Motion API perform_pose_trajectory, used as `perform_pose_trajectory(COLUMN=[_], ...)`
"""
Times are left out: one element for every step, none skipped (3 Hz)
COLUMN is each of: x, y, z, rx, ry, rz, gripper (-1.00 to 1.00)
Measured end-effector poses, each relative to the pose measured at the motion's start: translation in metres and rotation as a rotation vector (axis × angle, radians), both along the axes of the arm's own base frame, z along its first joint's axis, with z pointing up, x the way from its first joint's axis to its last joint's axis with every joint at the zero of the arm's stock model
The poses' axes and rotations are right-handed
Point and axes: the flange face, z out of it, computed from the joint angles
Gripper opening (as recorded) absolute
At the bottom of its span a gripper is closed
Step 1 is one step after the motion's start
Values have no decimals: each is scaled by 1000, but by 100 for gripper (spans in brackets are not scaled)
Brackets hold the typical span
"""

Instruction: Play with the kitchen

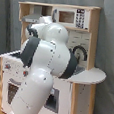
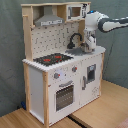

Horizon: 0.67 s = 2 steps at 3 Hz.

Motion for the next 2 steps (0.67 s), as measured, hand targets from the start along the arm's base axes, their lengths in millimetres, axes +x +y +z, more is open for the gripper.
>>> perform_pose_trajectory(x=[12,23], y=[2,2], z=[-5,-2], rx=[18,30], ry=[-30,-56], rz=[45,115], gripper=[-100,-100])
